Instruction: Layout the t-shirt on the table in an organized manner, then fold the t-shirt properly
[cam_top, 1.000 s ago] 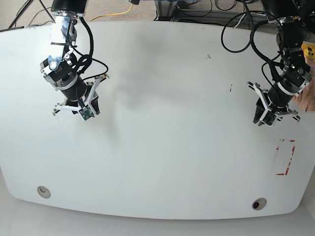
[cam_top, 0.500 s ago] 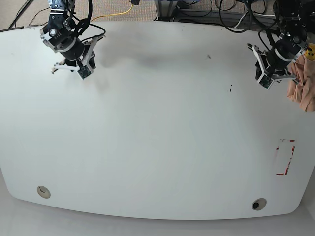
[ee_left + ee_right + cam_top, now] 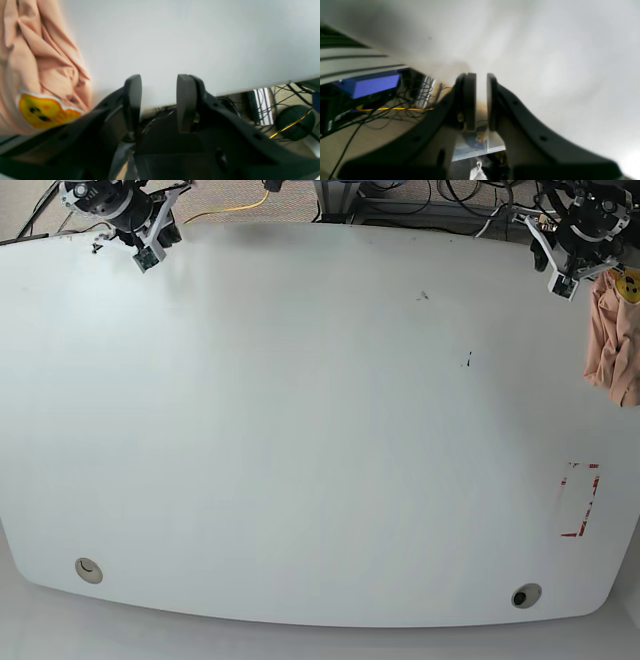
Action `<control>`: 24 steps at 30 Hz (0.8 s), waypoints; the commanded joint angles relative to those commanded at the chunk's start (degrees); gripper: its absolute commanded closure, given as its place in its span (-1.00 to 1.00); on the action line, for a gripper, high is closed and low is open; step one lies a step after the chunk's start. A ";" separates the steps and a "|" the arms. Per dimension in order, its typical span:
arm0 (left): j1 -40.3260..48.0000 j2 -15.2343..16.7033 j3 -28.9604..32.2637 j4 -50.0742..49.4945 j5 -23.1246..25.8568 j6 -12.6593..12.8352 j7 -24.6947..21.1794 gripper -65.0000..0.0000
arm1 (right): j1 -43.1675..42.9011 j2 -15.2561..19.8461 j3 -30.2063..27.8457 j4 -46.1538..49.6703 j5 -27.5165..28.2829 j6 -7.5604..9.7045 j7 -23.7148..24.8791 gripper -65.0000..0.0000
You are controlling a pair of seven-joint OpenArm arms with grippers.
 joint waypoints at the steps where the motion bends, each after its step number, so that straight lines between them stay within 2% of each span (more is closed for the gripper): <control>1: 0.62 0.44 0.44 0.00 0.09 0.00 0.00 0.33 | -0.97 -0.26 0.00 0.00 0.09 0.00 0.00 0.80; 6: 4.75 2.90 0.97 0.00 0.09 0.00 0.09 0.33 | -5.10 -0.62 -0.35 0.00 0.18 0.00 0.00 0.80; 13: 11.52 7.21 1.67 -0.88 0.18 0.00 0.09 0.33 | -10.99 -2.81 -0.44 -0.26 0.18 0.00 0.00 0.80; 20: 17.32 7.91 5.71 -2.55 0.26 0.00 0.09 0.33 | -13.98 -2.99 -0.62 -2.11 0.00 0.00 0.00 0.80; 24: 18.20 8.00 8.00 -4.92 0.53 0.00 0.09 0.33 | -13.98 -2.99 -3.52 -6.59 -0.09 0.00 0.00 0.80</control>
